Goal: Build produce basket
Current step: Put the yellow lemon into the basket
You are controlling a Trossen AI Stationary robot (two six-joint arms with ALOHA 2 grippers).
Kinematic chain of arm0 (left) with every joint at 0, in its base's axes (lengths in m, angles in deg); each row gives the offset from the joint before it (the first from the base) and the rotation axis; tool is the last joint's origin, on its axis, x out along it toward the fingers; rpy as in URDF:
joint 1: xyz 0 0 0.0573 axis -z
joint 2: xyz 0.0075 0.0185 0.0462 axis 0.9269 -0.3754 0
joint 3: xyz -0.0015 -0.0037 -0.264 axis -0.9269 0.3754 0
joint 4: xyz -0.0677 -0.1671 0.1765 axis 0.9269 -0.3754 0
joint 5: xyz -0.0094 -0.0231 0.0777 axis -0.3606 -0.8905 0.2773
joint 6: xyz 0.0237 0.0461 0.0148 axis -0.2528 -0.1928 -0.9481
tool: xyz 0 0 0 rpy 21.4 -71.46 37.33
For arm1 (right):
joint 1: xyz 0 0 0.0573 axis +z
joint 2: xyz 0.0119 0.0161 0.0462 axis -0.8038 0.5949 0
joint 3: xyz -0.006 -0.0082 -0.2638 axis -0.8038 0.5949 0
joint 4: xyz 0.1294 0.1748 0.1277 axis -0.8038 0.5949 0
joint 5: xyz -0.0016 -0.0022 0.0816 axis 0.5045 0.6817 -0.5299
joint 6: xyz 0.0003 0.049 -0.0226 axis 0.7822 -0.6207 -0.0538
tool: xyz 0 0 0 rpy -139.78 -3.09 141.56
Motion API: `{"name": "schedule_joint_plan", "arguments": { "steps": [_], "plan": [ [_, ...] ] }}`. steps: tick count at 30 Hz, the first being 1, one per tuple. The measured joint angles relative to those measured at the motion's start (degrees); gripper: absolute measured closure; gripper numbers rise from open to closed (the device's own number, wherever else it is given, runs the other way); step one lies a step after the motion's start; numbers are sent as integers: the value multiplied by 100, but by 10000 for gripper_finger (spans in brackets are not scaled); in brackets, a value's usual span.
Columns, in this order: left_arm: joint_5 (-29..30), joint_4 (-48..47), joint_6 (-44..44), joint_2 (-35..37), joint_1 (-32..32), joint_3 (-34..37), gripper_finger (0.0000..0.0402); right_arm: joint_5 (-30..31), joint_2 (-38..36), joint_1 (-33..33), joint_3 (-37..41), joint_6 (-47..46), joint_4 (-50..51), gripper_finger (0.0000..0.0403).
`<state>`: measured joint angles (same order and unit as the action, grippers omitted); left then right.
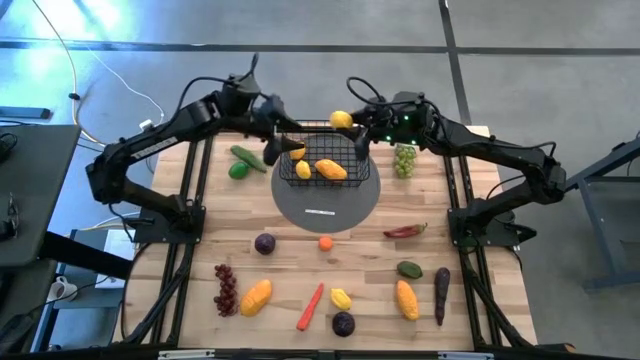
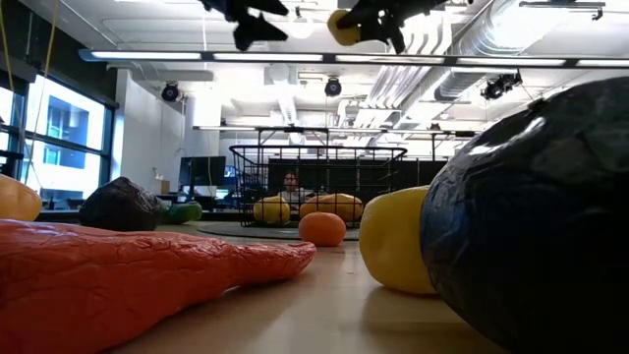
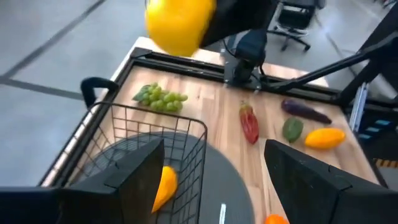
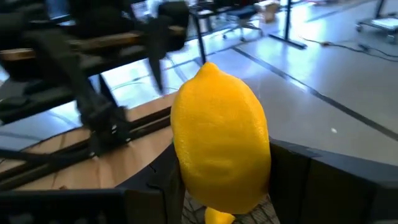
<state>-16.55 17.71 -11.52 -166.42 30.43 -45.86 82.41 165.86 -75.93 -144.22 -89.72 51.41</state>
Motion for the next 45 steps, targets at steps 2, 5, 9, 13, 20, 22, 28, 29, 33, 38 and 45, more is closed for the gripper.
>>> {"name": "schedule_joint_plan", "arguments": {
  "steps": [2, 5, 9, 13, 20, 22, 28, 29, 33, 38, 45],
  "plan": [
    [-105, 229, 59, -164, -39, 0, 135, -220, 0, 0, 2, 164, -5, 253],
    [-319, 675, 144, -334, -40, 0, 135, -506, 0, 0, 2, 378, -2, 253],
    [-351, 1156, 247, -532, -36, 0, 135, -698, 0, 0, 2, 451, 23, 253],
    [-482, 1505, 446, -683, -36, 0, 135, -894, 2, -2, 2, 541, 51, 253],
    [-568, 1871, 449, -925, 25, 0, 135, -955, 104, -17, 7, 522, 43, 253],
    [-558, 1949, 453, -979, 54, 0, 135, -969, 164, -43, 7, 489, 90, 253],
    [-556, 2390, 463, -1069, 165, 0, 135, -1240, 372, -42, 7, 490, 105, 253],
    [-556, 2443, 472, -1069, 169, 0, 135, -1247, 396, -42, 7, 490, 108, 253],
    [-495, 2368, 502, -1059, 202, 0, 135, -1248, 417, -44, 7, 493, 92, 253],
    [-498, 2362, 512, -1059, 209, 0, 135, -1333, 417, -44, 7, 473, 35, 253],
    [-450, 2258, 498, -1059, 235, 0, 135, -1363, 416, -44, 7, 236, -13, 253]
  ]
}}
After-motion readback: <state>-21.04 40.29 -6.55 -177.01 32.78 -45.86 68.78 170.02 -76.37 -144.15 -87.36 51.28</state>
